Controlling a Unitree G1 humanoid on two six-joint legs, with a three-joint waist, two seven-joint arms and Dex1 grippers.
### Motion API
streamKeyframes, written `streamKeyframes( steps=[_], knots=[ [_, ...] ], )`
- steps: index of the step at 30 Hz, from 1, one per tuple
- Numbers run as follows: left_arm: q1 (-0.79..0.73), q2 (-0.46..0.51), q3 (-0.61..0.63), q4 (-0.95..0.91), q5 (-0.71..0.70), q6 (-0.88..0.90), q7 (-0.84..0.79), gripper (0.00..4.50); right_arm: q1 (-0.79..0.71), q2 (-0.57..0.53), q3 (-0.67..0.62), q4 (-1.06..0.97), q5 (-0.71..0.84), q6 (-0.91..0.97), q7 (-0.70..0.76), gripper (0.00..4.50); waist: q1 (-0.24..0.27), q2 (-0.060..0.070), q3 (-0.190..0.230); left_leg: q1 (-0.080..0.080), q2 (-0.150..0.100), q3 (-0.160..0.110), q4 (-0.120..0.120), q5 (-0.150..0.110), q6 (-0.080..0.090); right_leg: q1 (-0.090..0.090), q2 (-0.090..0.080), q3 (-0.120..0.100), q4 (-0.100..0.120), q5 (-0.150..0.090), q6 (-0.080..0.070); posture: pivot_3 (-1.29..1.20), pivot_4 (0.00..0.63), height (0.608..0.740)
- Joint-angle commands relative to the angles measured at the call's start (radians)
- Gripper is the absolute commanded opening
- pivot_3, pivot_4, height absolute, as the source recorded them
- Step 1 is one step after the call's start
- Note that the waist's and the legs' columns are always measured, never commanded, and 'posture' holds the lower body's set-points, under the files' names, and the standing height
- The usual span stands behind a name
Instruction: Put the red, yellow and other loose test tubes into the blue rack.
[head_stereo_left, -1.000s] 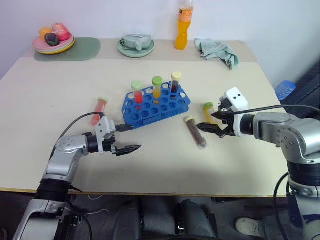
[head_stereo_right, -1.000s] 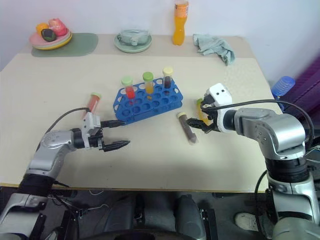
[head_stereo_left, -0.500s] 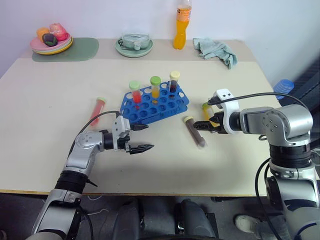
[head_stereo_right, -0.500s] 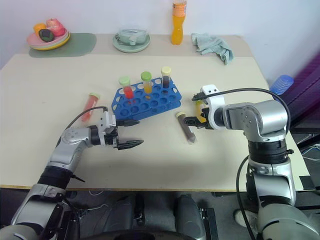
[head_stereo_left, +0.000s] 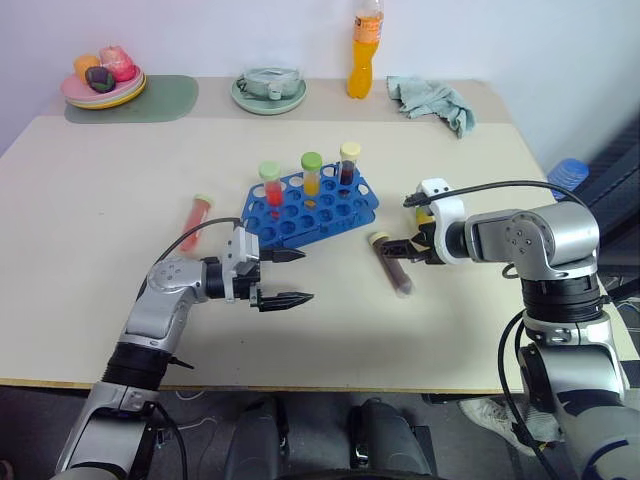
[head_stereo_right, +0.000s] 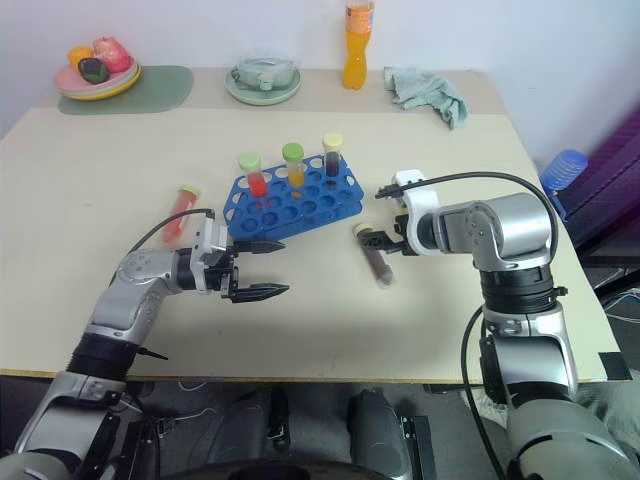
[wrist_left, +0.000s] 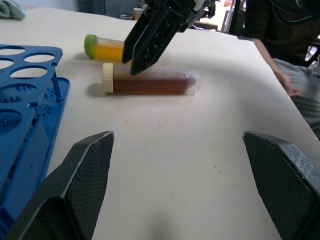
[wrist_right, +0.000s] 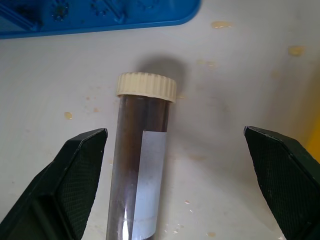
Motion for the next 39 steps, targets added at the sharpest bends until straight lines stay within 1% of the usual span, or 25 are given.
streamKeyframes(
  steps=[1,10,13,14,17,18,22,28,31,36,38,39],
  knots=[
    [-0.002,0.01,0.016,-0.029,-0.013,0.009,0.005,4.21,-0.038,0.021,0.005,-0.002,-0.013,-0.004,-0.009,4.5,-0.001,0.0,0.0,0.0,0.0,0.0,0.0,0.0,0.0,0.0,0.0,0.0,0.0,0.0,0.0,0.0,0.15,0.74],
    [0.008,0.022,0.026,-0.058,-0.015,0.025,0.036,4.21,-0.051,0.035,0.082,0.023,-0.044,-0.038,0.001,4.5,0.0,0.0,0.0,0.0,0.0,0.0,0.0,0.0,0.0,0.0,0.0,0.0,0.0,0.0,0.0,0.0,0.15,0.74],
    [0.015,0.03,0.034,-0.067,-0.018,0.029,0.044,4.27,-0.052,0.034,0.102,0.03,-0.054,-0.054,0.008,3.62,-0.001,0.0,0.0,0.0,0.0,0.0,0.0,0.0,0.0,0.0,0.0,0.0,0.0,0.0,0.0,0.0,0.15,0.74],
    [0.016,0.033,0.036,-0.067,-0.018,0.029,0.046,4.27,-0.052,0.033,0.108,0.031,-0.056,-0.059,0.011,3.19,-0.001,0.0,0.0,0.0,0.0,0.0,0.0,0.0,0.0,0.0,0.0,0.0,0.0,0.0,0.0,0.0,0.15,0.74],
    [0.017,0.042,0.045,-0.066,-0.017,0.028,0.051,4.27,-0.05,0.03,0.132,0.03,-0.064,-0.079,0.023,1.59,-0.001,0.0,0.0,0.0,0.0,0.0,0.0,0.0,0.0,0.0,0.0,0.0,0.0,0.0,0.0,0.0,0.15,0.74],
    [0.018,0.045,0.047,-0.065,-0.017,0.029,0.053,4.27,-0.05,0.029,0.138,0.028,-0.065,-0.085,0.029,1.17,-0.001,0.0,0.0,0.0,0.0,0.0,0.0,0.0,0.0,0.0,0.0,0.0,0.0,0.0,0.0,0.0,0.15,0.74],
    [0.021,0.049,0.051,-0.066,-0.017,0.029,0.057,4.27,-0.041,0.004,0.185,0.0,-0.073,-0.125,0.061,1.17,-0.002,0.0,0.0,0.0,0.0,0.0,0.0,0.0,0.0,0.0,0.0,0.0,0.0,0.0,0.0,0.0,0.15,0.74],
    [0.021,0.058,0.059,-0.063,-0.013,0.027,0.061,4.27,-0.017,-0.011,0.201,-0.061,-0.08,-0.175,0.09,1.17,-0.001,0.0,0.0,0.0,0.0,0.0,0.0,0.0,0.0,0.0,0.0,0.0,0.0,0.0,0.0,0.0,0.15,0.74],
    [0.028,0.067,0.077,-0.054,-0.019,0.023,0.064,4.27,0.021,-0.036,0.142,-0.156,-0.038,-0.234,0.145,1.17,0.001,0.0,0.0,0.0,0.0,0.0,0.0,0.0,0.0,0.0,0.0,0.0,0.0,0.0,0.0,0.0,0.15,0.74],
    [0.04,0.068,0.121,-0.028,-0.041,0.006,0.058,4.27,0.092,-0.056,-0.016,-0.349,0.086,-0.298,0.238,1.17,0.004,0.0,0.0,-0.001,0.0,-0.001,0.0,0.0,0.0,-0.001,0.0,0.0,-0.001,0.0,0.0,0.0,0.15,0.74],
    [0.032,0.058,0.14,0.01,-0.044,-0.02,0.063,4.27,0.123,-0.042,-0.076,-0.395,0.12,-0.332,0.241,1.17,0.004,0.0,0.0,-0.001,0.0,-0.003,-0.001,-0.002,0.004,-0.001,0.0,0.0,-0.001,0.0,0.0,0.0,0.15,0.74],
    [0.026,0.051,0.149,0.026,-0.044,-0.034,0.069,4.27,0.149,0.001,-0.109,-0.397,0.109,-0.436,0.226,1.17,0.003,0.0,0.0,-0.001,0.0,-0.003,-0.001,-0.003,0.005,-0.001,0.0,0.0,-0.001,0.0,0.0,0.0,0.15,0.74]
  ],
)
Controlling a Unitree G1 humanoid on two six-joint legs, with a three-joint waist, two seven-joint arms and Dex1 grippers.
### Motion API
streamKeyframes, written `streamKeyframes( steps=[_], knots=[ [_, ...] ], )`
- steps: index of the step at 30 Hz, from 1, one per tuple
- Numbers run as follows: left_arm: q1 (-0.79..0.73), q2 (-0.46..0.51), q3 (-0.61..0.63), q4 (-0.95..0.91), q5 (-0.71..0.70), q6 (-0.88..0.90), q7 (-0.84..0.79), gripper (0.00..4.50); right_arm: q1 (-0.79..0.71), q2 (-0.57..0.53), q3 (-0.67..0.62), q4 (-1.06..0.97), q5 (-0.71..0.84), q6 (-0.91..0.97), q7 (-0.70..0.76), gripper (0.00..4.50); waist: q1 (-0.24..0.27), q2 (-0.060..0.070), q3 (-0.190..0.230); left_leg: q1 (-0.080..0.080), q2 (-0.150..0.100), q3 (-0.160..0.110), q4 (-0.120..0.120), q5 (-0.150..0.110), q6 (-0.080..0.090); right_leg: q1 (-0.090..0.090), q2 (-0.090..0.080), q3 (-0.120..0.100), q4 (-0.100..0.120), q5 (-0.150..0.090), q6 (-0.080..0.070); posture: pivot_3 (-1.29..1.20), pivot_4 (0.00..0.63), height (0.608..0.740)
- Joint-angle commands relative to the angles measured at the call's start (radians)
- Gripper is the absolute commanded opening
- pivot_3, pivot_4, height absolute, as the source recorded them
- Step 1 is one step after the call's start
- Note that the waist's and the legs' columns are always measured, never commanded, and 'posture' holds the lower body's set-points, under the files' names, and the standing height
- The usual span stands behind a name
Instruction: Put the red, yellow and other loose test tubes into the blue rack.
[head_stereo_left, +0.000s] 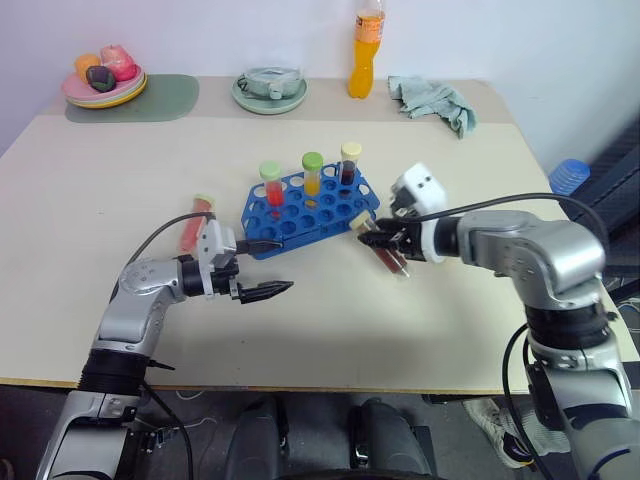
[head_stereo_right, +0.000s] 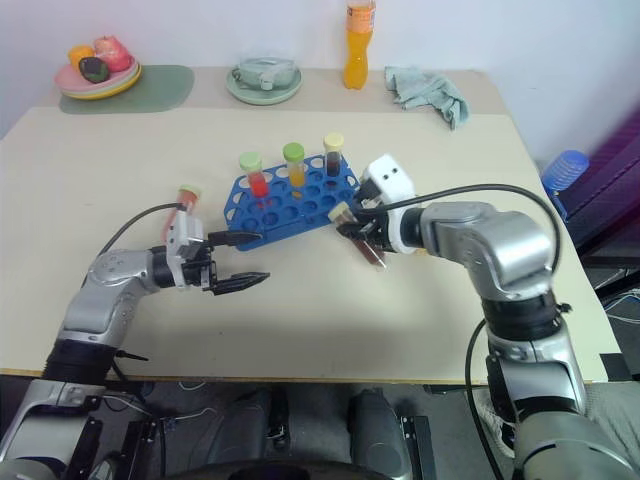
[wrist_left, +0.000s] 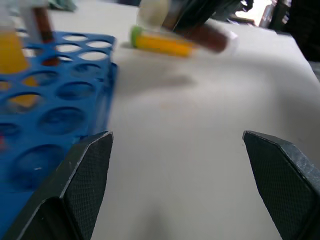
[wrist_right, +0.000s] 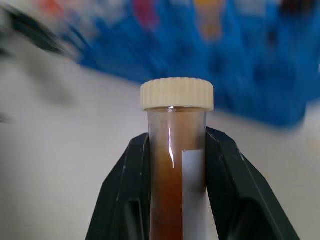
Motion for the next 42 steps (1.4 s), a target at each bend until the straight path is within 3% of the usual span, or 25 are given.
streamKeyframes(
  steps=[1,5,9,17,32,42],
  knots=[
    [-0.018,-0.015,0.048,0.041,-0.02,-0.056,0.01,4.27,0.055,0.08,-0.121,-0.064,0.02,-0.218,-0.017,1.17,-0.001,0.0,0.0,0.0,0.0,0.0,0.0,0.0,0.0,0.0,0.0,0.0,0.0,0.0,0.0,0.0,0.15,0.74],
    [-0.026,-0.032,0.079,0.051,-0.028,-0.087,0.035,4.27,0.099,0.27,-0.146,0.083,-0.008,-0.627,0.045,1.17,-0.005,0.0,0.0,0.001,0.0,0.002,0.0,0.0,0.0,0.001,0.001,0.0,0.0,0.0,0.0,0.0,0.15,0.74],
    [-0.008,-0.039,0.098,0.016,-0.042,-0.081,0.066,4.27,0.079,0.413,-0.155,0.305,-0.11,-0.982,-0.005,1.17,-0.004,0.0,0.0,0.001,0.0,0.003,0.0,0.003,-0.006,0.001,0.001,0.0,0.0,0.0,0.0,0.0,0.15,0.74],
    [0.063,-0.014,0.16,-0.102,-0.076,-0.038,0.138,4.27,-0.04,0.531,-0.15,0.823,-0.213,-1.484,0.038,1.17,-0.014,0.001,0.001,0.002,0.0,0.003,0.0,0.004,-0.007,0.001,0.001,0.0,0.001,0.0,0.0,0.0,0.15,0.74],
    [0.187,0.043,0.242,-0.32,-0.12,0.061,0.258,4.27,-0.142,0.568,-0.2,1.223,-0.202,-1.761,0.086,1.17,-0.032,0.002,0.001,0.003,0.001,0.001,-0.001,0.005,-0.008,0.001,0.0,0.0,0.002,0.0,0.0,0.0,0.15,0.74],
    [0.219,0.088,0.258,-0.381,-0.159,0.101,0.26,4.27,-0.2,0.56,-0.253,1.337,-0.194,-1.812,0.071,1.17,-0.032,0.002,0.001,0.003,0.001,0.0,-0.001,0.005,-0.008,0.002,0.0,0.0,0.003,0.0,0.0,0.0,0.15,0.74]
  ],
)
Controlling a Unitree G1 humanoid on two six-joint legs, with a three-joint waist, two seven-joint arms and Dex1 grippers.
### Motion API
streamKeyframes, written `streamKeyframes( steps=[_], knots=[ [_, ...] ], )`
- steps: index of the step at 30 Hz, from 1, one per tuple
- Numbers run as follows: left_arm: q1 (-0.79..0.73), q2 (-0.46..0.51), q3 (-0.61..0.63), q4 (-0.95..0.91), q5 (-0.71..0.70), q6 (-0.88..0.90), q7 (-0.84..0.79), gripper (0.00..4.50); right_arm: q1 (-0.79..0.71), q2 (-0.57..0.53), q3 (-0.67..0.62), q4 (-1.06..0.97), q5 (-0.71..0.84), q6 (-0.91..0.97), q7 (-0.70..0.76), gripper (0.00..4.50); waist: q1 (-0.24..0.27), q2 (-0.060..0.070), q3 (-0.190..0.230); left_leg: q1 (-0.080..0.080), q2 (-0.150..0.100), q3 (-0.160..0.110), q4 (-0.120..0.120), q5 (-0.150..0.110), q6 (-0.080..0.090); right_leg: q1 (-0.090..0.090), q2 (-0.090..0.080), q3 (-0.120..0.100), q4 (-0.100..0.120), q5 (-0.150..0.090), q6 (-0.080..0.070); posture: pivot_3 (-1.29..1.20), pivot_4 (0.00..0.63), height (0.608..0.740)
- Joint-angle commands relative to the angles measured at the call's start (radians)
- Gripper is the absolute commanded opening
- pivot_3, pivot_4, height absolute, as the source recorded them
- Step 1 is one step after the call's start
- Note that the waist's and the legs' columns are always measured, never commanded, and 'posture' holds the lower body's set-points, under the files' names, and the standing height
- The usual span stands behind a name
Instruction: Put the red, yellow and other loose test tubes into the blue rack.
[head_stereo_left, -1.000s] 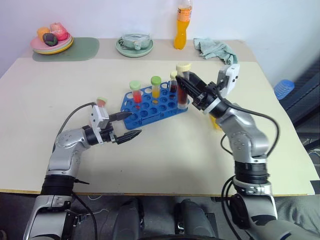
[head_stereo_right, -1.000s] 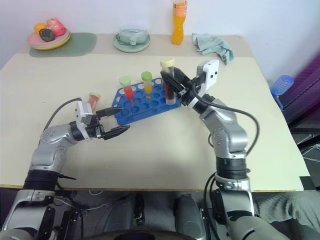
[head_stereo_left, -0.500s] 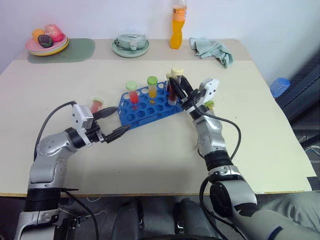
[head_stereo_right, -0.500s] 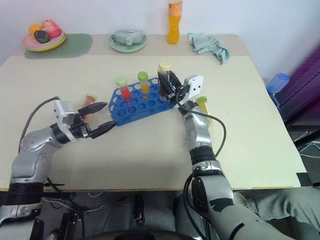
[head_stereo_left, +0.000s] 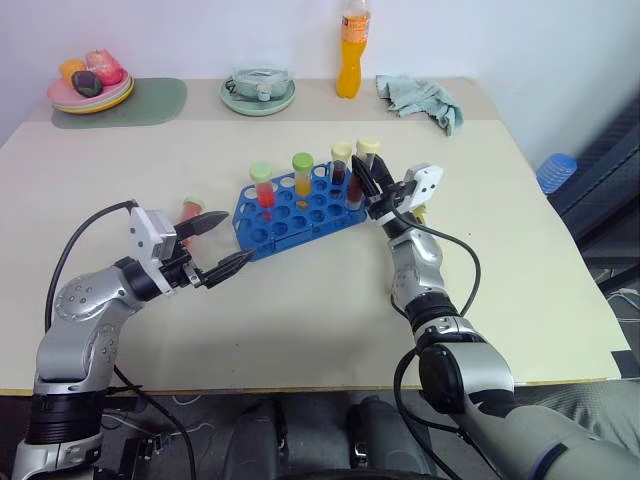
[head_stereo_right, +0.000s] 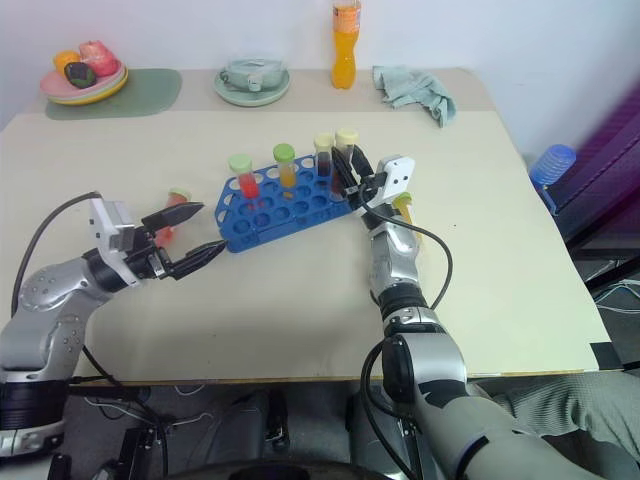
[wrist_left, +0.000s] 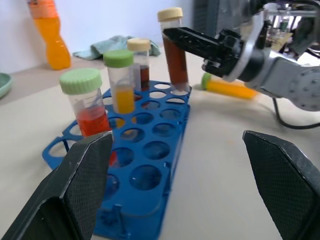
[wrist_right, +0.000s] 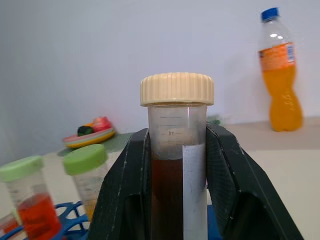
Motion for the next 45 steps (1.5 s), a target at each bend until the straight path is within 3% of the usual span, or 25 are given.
streamKeyframes(
  steps=[1,26,29,32,41,45],
  knots=[
    [0.002,0.018,0.034,-0.045,-0.028,0.008,0.006,4.27,-0.027,-0.002,-0.018,0.015,0.007,-0.03,0.001,1.17,0.001,0.0,0.0,0.0,0.0,0.0,0.0,0.0,0.0,0.0,0.0,0.0,0.0,0.0,0.0,0.0,0.15,0.74],
    [-0.031,0.03,0.012,0.02,-0.012,-0.017,-0.038,4.27,0.065,0.037,0.005,0.053,-0.028,-0.216,0.1,1.17,-0.001,0.0,0.0,0.0,0.0,0.0,0.0,0.0,0.0,0.0,0.0,0.0,0.0,0.0,0.0,0.0,0.15,0.74],
    [-0.033,0.026,0.008,0.033,-0.009,-0.028,-0.045,4.27,0.072,0.037,0.012,0.05,-0.035,-0.214,0.113,2.21,-0.001,0.0,0.0,0.0,0.0,0.0,0.0,0.0,0.0,0.0,0.0,0.0,0.0,0.0,0.0,0.0,0.15,0.74],
    [-0.037,0.023,0.003,0.042,-0.007,-0.036,-0.049,4.27,0.078,0.037,0.022,0.043,-0.053,-0.226,0.093,3.76,0.0,0.0,0.0,0.0,0.0,0.0,0.0,0.0,0.0,0.0,0.0,0.0,0.0,0.0,0.0,0.0,0.15,0.74],
    [-0.071,0.009,-0.028,0.061,0.001,-0.041,-0.047,4.27,0.094,-0.011,0.054,-0.081,-0.083,-0.236,0.051,3.76,0.001,0.0,0.0,0.0,0.0,0.0,0.0,0.0,0.0,0.0,0.0,0.0,0.0,0.0,0.0,0.0,0.15,0.74],
    [-0.085,0.001,-0.036,0.07,0.006,-0.04,-0.047,4.27,0.112,-0.062,0.09,-0.208,-0.12,-0.142,0.002,3.76,0.0,0.001,0.0,0.0,0.0,0.0,0.0,0.0,0.0,0.0,0.0,0.0,0.0,0.0,0.0,0.0,0.15,0.74]
  ],
)
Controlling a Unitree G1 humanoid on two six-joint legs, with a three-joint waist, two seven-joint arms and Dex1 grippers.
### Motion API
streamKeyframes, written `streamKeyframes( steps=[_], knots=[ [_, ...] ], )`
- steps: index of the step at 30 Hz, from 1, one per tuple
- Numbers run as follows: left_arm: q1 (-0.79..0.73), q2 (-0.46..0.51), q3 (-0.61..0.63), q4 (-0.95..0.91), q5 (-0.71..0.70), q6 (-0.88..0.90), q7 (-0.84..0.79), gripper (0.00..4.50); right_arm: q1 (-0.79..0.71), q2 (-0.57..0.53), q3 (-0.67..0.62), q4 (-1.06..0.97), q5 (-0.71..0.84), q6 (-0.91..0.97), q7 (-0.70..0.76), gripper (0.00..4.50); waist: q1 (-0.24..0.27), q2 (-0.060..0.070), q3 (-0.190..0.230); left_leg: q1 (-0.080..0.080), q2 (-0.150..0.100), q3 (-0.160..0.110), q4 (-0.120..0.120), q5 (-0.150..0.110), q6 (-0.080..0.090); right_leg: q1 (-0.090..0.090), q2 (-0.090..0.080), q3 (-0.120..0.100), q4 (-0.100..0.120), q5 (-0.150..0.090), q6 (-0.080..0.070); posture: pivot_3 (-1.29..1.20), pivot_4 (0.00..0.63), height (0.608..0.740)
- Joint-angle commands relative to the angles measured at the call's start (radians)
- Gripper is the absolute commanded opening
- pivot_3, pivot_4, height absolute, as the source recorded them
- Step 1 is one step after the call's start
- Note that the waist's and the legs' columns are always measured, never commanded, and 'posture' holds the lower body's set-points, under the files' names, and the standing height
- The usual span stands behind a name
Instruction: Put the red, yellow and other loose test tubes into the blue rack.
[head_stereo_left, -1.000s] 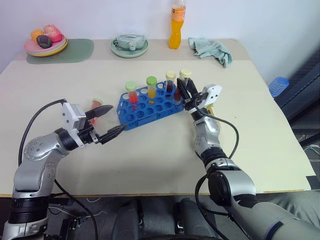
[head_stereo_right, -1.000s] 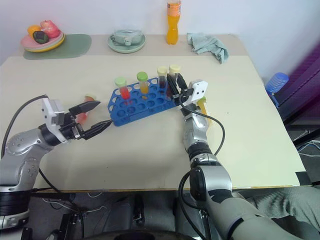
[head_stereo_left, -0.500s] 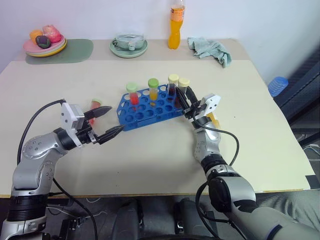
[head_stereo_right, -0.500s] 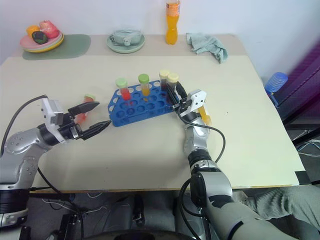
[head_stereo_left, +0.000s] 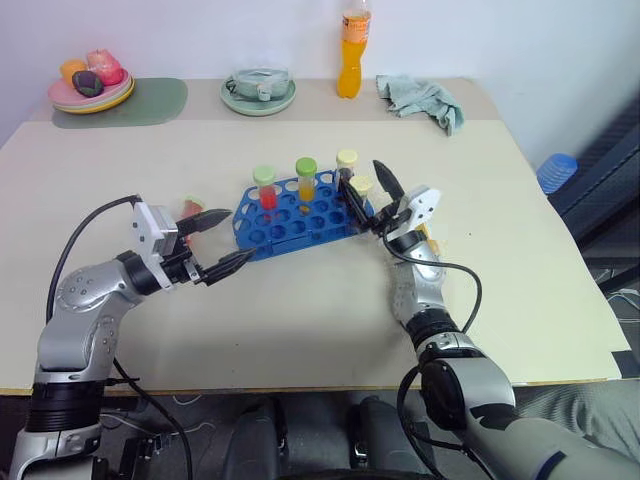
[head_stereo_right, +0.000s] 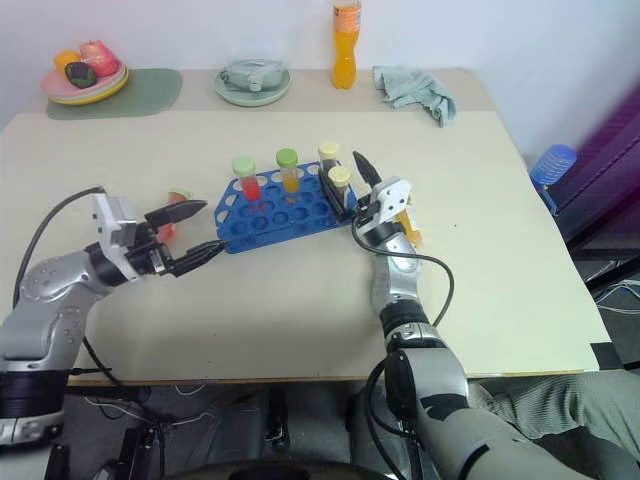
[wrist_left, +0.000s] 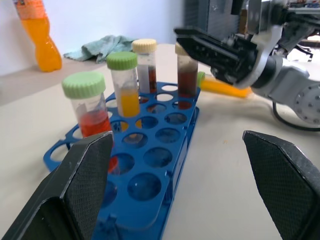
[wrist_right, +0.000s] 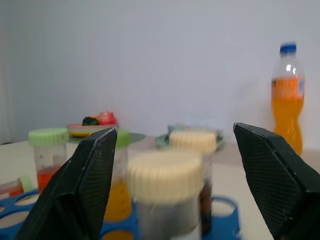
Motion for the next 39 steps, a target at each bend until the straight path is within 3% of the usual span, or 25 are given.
streamKeyframes(
  steps=[1,7,13,16,21,28,39],
  knots=[
    [-0.018,-0.003,-0.002,0.003,0.002,-0.016,-0.006,4.27,0.021,-0.045,0.04,-0.176,-0.026,0.084,-0.023,3.76,0.001,0.0,0.0,0.0,0.0,0.0,0.0,0.0,0.0,0.0,0.0,0.0,0.0,0.0,0.0,0.0,0.15,0.74],
    [-0.052,-0.013,-0.023,0.047,0.008,-0.032,-0.023,4.27,0.126,-0.164,0.108,-0.616,-0.03,0.413,-0.07,3.76,0.002,0.0,0.0,0.0,0.0,0.0,0.0,0.0,0.0,0.0,0.0,0.0,0.0,0.0,0.0,0.0,0.15,0.74],
    [-0.09,-0.024,-0.039,0.095,0.026,-0.055,-0.049,4.27,0.144,-0.349,0.064,-1.018,0.082,1.094,-0.213,3.76,0.005,0.0,0.0,-0.001,-0.001,0.0,0.0,0.0,0.0,0.0,-0.001,0.0,0.0,0.0,0.0,0.0,0.15,0.74],
    [-0.102,-0.03,-0.049,0.116,0.034,-0.069,-0.059,4.27,0.069,-0.422,0.02,-1.004,0.147,1.33,-0.247,3.76,0.002,0.0,0.0,0.0,0.0,0.0,0.0,0.0,0.0,0.0,0.0,0.0,0.0,0.0,0.0,0.0,0.15,0.74],
    [-0.114,-0.044,-0.055,0.136,0.036,-0.079,-0.068,4.27,0.015,-0.549,0.093,-0.834,0.058,1.533,-0.248,3.76,0.007,0.0,0.0,-0.001,-0.001,0.002,0.0,-0.001,0.001,0.0,0.0,0.0,-0.001,0.0,0.0,0.0,0.15,0.74],
    [-0.098,-0.047,-0.058,0.145,0.041,-0.088,-0.08,4.27,-0.057,-0.555,0.112,-0.704,0.037,1.744,-0.294,3.76,0.002,0.0,0.0,-0.001,0.0,0.003,0.0,-0.001,0.001,-0.001,0.0,0.0,-0.001,0.0,0.0,0.0,0.15,0.74],
    [-0.097,-0.064,-0.063,0.166,0.058,-0.108,-0.08,4.27,-0.166,-0.518,0.176,-0.567,-0.007,1.873,-0.308,3.76,0.004,0.0,0.0,-0.001,-0.001,0.004,0.0,-0.001,0.001,-0.001,0.0,0.0,-0.001,0.0,0.0,0.0,0.15,0.74]
  ],
)
